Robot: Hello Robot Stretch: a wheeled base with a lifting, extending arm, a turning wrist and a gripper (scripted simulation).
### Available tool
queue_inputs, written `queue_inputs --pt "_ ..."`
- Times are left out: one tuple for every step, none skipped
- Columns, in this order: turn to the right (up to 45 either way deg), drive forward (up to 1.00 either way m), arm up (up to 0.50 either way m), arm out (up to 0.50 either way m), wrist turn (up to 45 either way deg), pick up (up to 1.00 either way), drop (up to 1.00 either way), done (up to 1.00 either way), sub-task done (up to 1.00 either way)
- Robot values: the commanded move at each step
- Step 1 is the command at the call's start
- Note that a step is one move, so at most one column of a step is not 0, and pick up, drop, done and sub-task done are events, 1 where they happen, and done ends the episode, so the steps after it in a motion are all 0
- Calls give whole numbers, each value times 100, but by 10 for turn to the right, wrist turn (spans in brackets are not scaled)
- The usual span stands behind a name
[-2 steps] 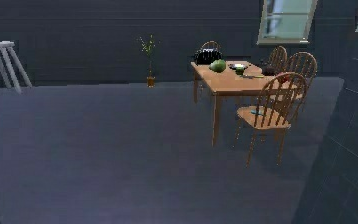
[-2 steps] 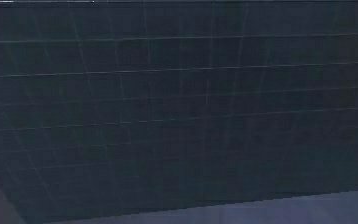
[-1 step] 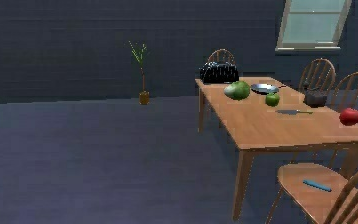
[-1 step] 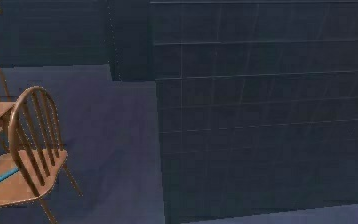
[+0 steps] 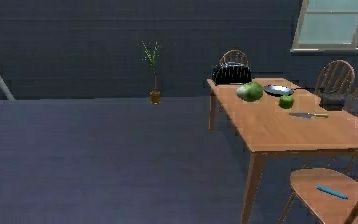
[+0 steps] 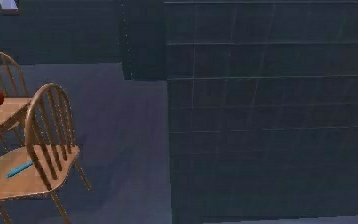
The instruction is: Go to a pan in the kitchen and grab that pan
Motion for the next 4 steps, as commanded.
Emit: queue_inputs --pt "0 100 0 0 0 0 0 0 0" --pt "-60 0 0 0 0 0 0 0 0" --pt "0 25 0 0 0 0 0 0 0" --pt "-270 0 0 0 0 0 0 0 0"
